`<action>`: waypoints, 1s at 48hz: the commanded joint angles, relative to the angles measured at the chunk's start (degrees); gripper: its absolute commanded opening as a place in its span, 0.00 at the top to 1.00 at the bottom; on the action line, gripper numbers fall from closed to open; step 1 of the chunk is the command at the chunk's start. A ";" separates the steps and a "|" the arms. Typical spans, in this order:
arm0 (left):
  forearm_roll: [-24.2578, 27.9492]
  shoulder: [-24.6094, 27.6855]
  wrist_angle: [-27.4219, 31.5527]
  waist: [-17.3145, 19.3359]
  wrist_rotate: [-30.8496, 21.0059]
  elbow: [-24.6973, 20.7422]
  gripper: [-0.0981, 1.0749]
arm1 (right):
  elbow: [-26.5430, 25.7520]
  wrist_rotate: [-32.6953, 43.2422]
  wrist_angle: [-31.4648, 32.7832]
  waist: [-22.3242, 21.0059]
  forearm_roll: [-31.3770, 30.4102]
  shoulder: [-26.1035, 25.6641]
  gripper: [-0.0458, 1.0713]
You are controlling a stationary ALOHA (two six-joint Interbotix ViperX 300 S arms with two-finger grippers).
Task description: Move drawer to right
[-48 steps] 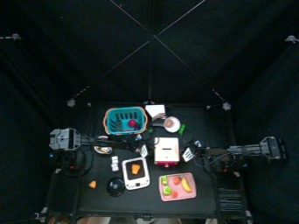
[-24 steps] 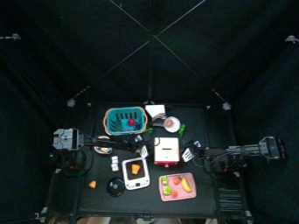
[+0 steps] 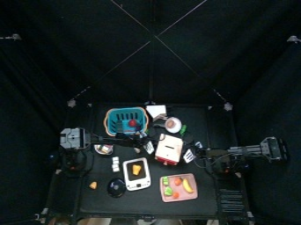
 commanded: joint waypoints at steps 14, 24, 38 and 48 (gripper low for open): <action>0.00 -9.49 2.11 -0.97 0.00 5.45 0.54 | -0.53 -0.18 1.32 -0.26 -0.09 -3.96 0.59; 1.58 -15.82 0.79 -1.05 0.26 9.40 0.54 | -1.14 -0.18 1.05 -0.18 -0.18 -3.96 0.59; 6.77 -27.42 -7.47 -2.20 0.26 18.98 0.54 | -4.83 -0.53 0.97 -0.53 -1.76 -3.96 0.59; 8.70 -34.01 -12.04 -1.93 0.53 25.93 0.54 | -8.00 -0.18 -0.88 -0.18 -3.43 -3.87 0.59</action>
